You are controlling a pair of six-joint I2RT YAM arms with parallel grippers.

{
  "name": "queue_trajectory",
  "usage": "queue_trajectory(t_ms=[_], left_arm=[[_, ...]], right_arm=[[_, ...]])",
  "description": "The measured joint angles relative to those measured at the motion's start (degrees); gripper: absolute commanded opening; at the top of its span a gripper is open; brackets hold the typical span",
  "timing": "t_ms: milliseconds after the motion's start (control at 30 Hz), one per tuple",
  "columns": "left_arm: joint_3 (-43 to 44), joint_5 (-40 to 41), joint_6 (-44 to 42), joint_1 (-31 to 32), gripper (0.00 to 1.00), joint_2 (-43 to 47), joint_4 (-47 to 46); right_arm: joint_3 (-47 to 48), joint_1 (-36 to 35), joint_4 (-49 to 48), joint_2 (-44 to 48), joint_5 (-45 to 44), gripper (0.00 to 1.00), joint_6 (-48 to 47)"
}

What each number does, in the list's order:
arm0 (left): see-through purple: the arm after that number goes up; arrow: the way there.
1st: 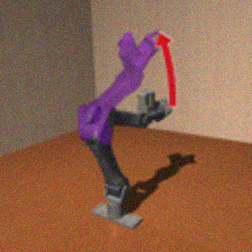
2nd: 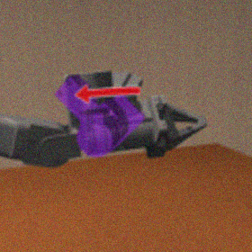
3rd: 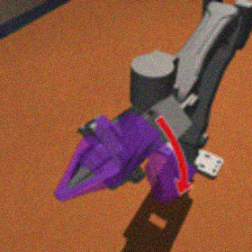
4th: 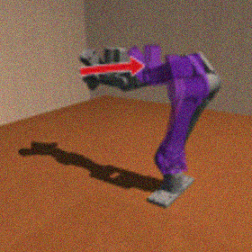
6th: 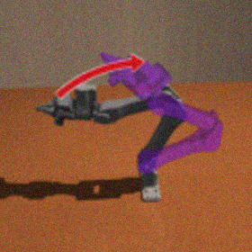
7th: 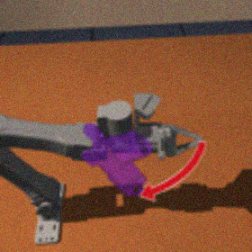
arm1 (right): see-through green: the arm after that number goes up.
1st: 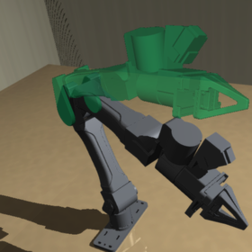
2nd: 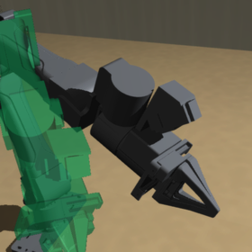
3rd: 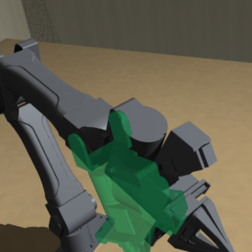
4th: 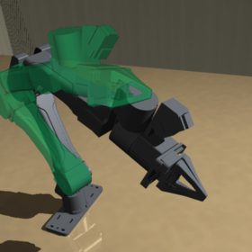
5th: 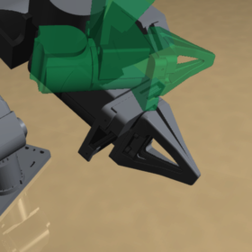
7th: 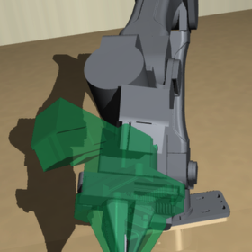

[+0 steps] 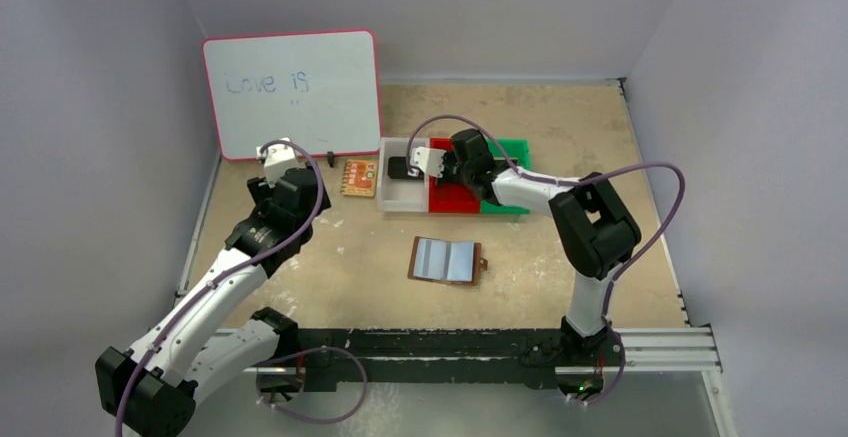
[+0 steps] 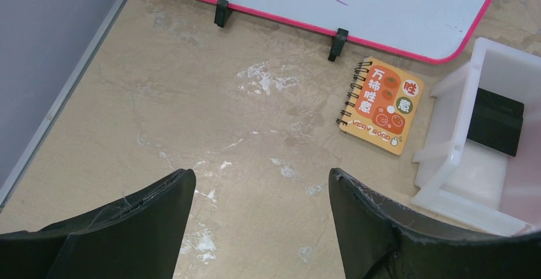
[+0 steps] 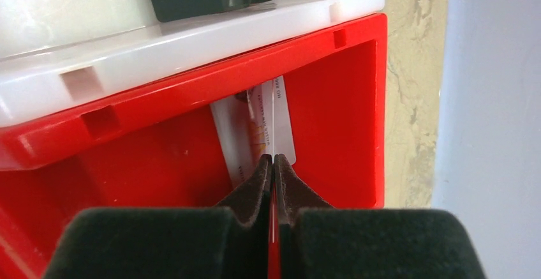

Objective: Take the credit cards out of the card holder

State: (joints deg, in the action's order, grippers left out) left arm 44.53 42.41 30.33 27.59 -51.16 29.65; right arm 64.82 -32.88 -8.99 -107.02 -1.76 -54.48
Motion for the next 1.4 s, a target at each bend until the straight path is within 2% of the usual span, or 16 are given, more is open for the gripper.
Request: queue_trajectory(t_ms=[300,333,400,600,867,933,1400], left_arm=[[0.0,-0.02,-0.2,-0.09,0.77,0.0,0.0],[0.0,-0.02,-0.22,-0.09,0.77,0.0,0.0],[0.0,-0.04,-0.48,-0.11,0.77,-0.11,0.02],[0.02,-0.28,-1.05,-0.09,0.77,-0.59,0.02],[0.26,-1.51,-1.49,-0.09,0.76,-2.23,0.15],[0.35,-1.81,-1.51,-0.11,0.76,-2.4,0.24],[1.01,-3.34,-2.05,-0.11,0.75,-3.72,1.33]], right_arm=[[0.33,0.0,-3.56,-2.91,-1.88,0.05,-2.1],[0.31,0.0,-4.2,-3.23,-2.08,0.06,-2.34],[0.31,0.0,-4.72,-3.69,-2.32,0.14,-2.82],[-0.13,0.0,-5.31,-3.72,-2.16,0.23,-3.32],[-0.66,0.0,-4.44,-3.69,-1.53,0.27,-3.39],[-0.68,0.0,-4.13,-3.58,-1.51,0.42,-3.21],[-0.76,0.0,-3.06,-3.13,-0.61,0.42,-1.38]])
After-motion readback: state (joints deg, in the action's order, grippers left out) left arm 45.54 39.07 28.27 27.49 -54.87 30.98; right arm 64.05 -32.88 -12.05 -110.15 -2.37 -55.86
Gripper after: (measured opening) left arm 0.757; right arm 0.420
